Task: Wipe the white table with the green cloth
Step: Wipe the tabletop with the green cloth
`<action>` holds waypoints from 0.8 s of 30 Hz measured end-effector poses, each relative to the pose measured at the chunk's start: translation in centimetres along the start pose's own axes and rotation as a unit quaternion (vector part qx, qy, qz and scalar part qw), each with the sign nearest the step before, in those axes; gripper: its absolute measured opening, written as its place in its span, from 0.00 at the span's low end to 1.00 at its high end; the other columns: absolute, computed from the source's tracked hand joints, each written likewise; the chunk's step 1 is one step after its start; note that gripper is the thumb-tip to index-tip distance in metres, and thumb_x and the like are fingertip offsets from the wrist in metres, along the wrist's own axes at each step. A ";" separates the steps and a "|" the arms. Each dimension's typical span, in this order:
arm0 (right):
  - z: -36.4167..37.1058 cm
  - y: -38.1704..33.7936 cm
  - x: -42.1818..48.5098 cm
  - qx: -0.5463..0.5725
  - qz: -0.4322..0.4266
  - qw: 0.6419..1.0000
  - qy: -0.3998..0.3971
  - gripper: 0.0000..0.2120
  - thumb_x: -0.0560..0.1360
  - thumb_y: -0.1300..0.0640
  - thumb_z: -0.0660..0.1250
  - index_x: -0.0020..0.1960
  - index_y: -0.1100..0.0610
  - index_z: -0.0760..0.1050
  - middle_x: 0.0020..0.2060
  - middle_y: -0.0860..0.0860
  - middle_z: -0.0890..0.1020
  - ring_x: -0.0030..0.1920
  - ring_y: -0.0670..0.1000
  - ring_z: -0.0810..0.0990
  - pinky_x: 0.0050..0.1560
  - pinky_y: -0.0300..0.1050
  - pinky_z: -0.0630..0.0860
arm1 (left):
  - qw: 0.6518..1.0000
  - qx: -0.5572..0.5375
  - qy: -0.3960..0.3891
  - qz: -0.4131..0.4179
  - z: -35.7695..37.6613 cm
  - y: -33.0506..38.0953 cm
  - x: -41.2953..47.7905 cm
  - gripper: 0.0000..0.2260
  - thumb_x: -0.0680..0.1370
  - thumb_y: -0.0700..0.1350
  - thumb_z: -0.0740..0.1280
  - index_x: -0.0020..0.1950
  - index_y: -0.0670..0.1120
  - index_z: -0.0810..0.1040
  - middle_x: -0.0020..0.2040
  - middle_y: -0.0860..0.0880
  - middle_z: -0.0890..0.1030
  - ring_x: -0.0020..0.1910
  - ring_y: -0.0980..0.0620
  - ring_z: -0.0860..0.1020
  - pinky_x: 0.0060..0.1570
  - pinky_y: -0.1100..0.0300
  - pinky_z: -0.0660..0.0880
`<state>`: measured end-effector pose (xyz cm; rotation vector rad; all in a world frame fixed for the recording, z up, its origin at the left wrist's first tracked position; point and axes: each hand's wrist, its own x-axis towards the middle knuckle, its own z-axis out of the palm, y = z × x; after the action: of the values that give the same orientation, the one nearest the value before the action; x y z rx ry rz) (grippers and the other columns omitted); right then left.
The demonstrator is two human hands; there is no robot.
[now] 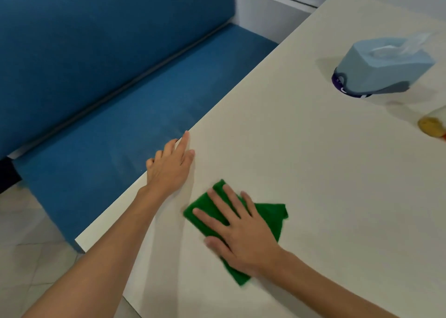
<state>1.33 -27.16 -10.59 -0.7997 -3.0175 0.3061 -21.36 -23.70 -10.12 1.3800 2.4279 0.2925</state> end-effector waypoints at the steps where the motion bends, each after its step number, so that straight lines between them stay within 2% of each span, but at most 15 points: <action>1: 0.2 -0.2 -1.7 -0.007 -0.036 0.999 -0.013 0.24 0.81 0.39 0.46 0.76 0.40 0.54 0.77 0.51 0.54 0.77 0.59 0.49 0.73 0.61 0.47 | 1.000 0.003 -0.002 -0.001 -0.1 0.2 0.0 0.23 0.82 0.57 0.47 0.77 0.62 0.49 0.76 0.52 0.61 0.68 0.44 0.65 0.65 0.43 0.57; 4: -0.5 2.9 -4.0 -0.011 -0.100 0.995 -0.018 0.24 0.81 0.38 0.49 0.76 0.38 0.53 0.77 0.47 0.52 0.77 0.53 0.46 0.73 0.60 0.46 | 1.000 -0.002 0.016 0.011 -0.2 0.6 -0.3 0.21 0.82 0.53 0.47 0.77 0.58 0.54 0.77 0.49 0.59 0.74 0.46 0.57 0.68 0.36 0.50; 6: -1.4 6.5 -3.8 -0.009 -0.063 0.998 -0.020 0.24 0.80 0.37 0.48 0.75 0.36 0.53 0.77 0.44 0.51 0.77 0.50 0.44 0.73 0.59 0.45 | 0.998 0.011 0.043 0.054 0.0 1.2 -0.8 0.21 0.83 0.53 0.46 0.77 0.55 0.56 0.78 0.50 0.58 0.77 0.49 0.52 0.69 0.34 0.44; 8: -2.4 10.7 -3.3 -0.006 0.028 0.999 -0.016 0.24 0.79 0.35 0.46 0.75 0.34 0.51 0.77 0.43 0.49 0.77 0.48 0.42 0.74 0.58 0.43 | 0.990 0.025 0.058 0.126 0.4 2.3 -1.7 0.22 0.83 0.53 0.46 0.78 0.55 0.56 0.78 0.52 0.57 0.77 0.51 0.51 0.70 0.36 0.40; 11: -3.8 16.2 -2.4 0.021 0.186 0.982 0.023 0.25 0.77 0.33 0.42 0.74 0.32 0.51 0.77 0.43 0.52 0.77 0.48 0.45 0.74 0.62 0.46 | 0.978 0.005 0.042 0.203 1.4 4.7 -3.1 0.21 0.84 0.52 0.47 0.78 0.55 0.56 0.78 0.53 0.57 0.77 0.54 0.51 0.70 0.39 0.38; 14: -4.2 18.7 -1.3 0.023 0.341 0.937 0.065 0.25 0.78 0.35 0.44 0.75 0.35 0.53 0.77 0.48 0.54 0.77 0.53 0.48 0.73 0.61 0.45 | 0.971 -0.017 0.015 0.237 2.6 7.0 -4.4 0.21 0.84 0.52 0.48 0.78 0.56 0.55 0.78 0.54 0.56 0.77 0.55 0.50 0.71 0.40 0.40; 17: -3.2 16.0 0.0 0.028 0.448 0.889 0.089 0.25 0.81 0.40 0.46 0.77 0.42 0.52 0.78 0.52 0.52 0.77 0.57 0.47 0.73 0.62 0.44 | 0.966 -0.021 -0.015 0.256 3.6 9.3 -5.8 0.21 0.84 0.52 0.48 0.78 0.55 0.54 0.79 0.53 0.55 0.77 0.55 0.50 0.71 0.41 0.41; 19: -2.3 12.7 -0.1 0.026 0.457 0.883 0.099 0.26 0.81 0.40 0.44 0.77 0.45 0.52 0.77 0.54 0.52 0.76 0.60 0.47 0.73 0.62 0.45 | 0.965 -0.018 -0.033 0.260 4.1 11.0 -6.6 0.22 0.84 0.52 0.47 0.79 0.53 0.52 0.79 0.53 0.54 0.77 0.55 0.49 0.71 0.41 0.41; 21: -1.7 9.7 -2.1 0.020 0.400 0.912 0.089 0.28 0.79 0.40 0.41 0.77 0.45 0.53 0.77 0.54 0.53 0.76 0.60 0.48 0.74 0.62 0.48 | 0.961 -0.008 -0.049 0.271 4.8 12.8 -7.4 0.22 0.84 0.52 0.45 0.79 0.52 0.51 0.79 0.52 0.53 0.77 0.55 0.49 0.71 0.41 0.43; 24: -1.5 7.9 -7.4 0.021 0.300 0.952 0.056 0.27 0.79 0.40 0.43 0.76 0.46 0.57 0.77 0.50 0.54 0.77 0.55 0.48 0.74 0.59 0.50 | 0.955 0.002 -0.064 0.290 6.0 15.4 -8.2 0.23 0.83 0.54 0.43 0.79 0.52 0.50 0.79 0.50 0.53 0.77 0.53 0.49 0.71 0.38 0.43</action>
<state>11.69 -23.80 -10.32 -1.6514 -2.5777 0.3052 -2.97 -22.80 -8.93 2.0229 1.8724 0.3192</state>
